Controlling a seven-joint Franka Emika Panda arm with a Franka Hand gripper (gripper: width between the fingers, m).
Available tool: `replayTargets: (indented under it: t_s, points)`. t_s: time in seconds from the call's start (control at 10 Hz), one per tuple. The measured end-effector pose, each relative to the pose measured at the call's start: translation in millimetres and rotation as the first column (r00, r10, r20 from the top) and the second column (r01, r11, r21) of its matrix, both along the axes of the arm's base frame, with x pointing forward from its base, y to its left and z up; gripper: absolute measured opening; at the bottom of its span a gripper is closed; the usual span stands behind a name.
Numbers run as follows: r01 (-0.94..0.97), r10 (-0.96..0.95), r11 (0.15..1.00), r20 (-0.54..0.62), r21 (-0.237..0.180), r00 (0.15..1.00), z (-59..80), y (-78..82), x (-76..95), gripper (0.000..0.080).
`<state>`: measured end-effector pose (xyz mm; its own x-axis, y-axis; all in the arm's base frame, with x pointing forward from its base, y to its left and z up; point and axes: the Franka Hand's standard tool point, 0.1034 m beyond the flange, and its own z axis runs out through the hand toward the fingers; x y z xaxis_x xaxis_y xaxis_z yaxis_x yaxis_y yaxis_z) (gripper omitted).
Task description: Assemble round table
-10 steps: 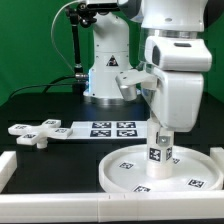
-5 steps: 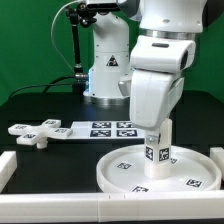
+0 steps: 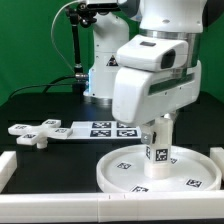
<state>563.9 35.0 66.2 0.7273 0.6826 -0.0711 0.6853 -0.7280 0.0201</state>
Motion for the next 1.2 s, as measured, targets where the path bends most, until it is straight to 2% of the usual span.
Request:
replayTargets:
  t_s: [0.3, 0.8, 0.9, 1.0, 1.1, 1.2]
  points:
    - [0.303, -0.303, 0.953, 0.011, 0.022, 0.953, 0.0, 2.2, 0.2, 0.0409]
    - [0.582, -0.583, 0.812, 0.016, 0.034, 0.812, -0.1, 4.7, -0.6, 0.0409]
    - [0.687, -0.688, 0.725, 0.018, 0.053, 0.725, -0.2, 4.3, -0.2, 0.0409]
    - [0.718, -0.720, 0.694, 0.019, 0.057, 0.694, -0.4, 4.5, -0.1, 0.0409]
    - [0.804, -0.806, 0.591, 0.005, 0.066, 0.592, -0.6, 4.4, -0.1, 0.0409]
    - [0.844, -0.846, 0.532, -0.006, 0.070, 0.534, -0.7, 4.5, -0.1, 0.0409]
